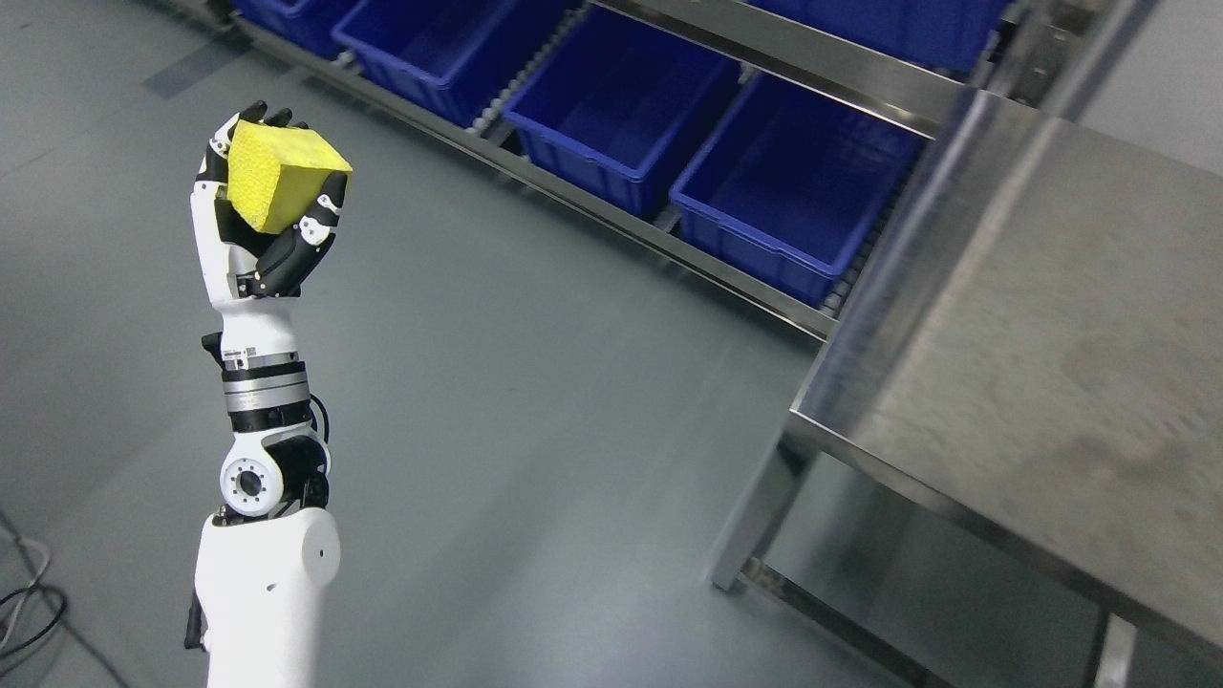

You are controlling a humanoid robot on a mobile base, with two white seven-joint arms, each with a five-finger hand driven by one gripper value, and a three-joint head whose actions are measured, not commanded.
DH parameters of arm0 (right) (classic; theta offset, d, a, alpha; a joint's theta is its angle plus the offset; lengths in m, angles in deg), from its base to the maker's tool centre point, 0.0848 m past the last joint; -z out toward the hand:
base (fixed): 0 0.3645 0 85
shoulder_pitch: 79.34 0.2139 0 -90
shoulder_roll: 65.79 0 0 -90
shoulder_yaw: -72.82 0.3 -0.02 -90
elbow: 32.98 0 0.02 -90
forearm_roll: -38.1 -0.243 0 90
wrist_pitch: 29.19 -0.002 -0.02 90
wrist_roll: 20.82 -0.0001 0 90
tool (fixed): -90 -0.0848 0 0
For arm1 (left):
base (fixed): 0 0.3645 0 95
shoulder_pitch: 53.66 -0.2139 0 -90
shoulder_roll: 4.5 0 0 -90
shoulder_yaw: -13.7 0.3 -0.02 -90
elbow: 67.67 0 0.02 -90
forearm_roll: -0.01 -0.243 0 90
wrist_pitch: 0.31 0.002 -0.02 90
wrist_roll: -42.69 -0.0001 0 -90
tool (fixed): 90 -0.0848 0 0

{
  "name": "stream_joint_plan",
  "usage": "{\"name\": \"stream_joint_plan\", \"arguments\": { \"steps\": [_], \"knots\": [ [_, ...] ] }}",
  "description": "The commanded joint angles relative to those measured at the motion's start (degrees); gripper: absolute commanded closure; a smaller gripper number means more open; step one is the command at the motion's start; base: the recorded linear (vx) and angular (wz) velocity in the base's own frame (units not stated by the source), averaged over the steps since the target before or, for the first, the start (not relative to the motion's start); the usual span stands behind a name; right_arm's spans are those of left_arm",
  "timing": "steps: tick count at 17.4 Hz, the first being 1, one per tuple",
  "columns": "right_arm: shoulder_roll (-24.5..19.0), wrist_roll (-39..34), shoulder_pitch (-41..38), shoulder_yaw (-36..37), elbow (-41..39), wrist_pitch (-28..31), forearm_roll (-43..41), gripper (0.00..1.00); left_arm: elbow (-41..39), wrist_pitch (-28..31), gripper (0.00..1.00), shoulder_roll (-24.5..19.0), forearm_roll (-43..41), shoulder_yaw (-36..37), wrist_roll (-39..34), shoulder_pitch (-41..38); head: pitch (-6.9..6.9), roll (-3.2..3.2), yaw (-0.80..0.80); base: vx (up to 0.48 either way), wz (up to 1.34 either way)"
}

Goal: Move yellow foam block to right shelf middle
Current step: 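Hold the cube up in the left hand while turning toward the blue bins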

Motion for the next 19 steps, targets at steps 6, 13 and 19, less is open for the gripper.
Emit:
{"name": "stream_joint_plan", "arguments": {
  "steps": [6,13,19],
  "knots": [
    [1.0,-0.1,0.2,0.0,-1.0,0.0,-3.9,0.0,-1.5,0.6,0.66,-0.4,0.1,0.0,-0.1,-1.9,0.0,0.0,0.0,0.109,1.09],
    [1.0,-0.1,0.2,0.0,-1.0,0.0,-3.9,0.0,-2.9,0.9,0.66,-0.4,0.0,0.0,0.0,-2.5,0.0,0.0,0.0,0.154,0.75],
    [1.0,-0.1,0.1,0.0,-1.0,0.0,-3.9,0.0,-3.8,1.1,0.66,-0.4,0.0,0.0,0.0,-3.9,0.0,0.0,0.0,0.213,0.48]
  ]
}}
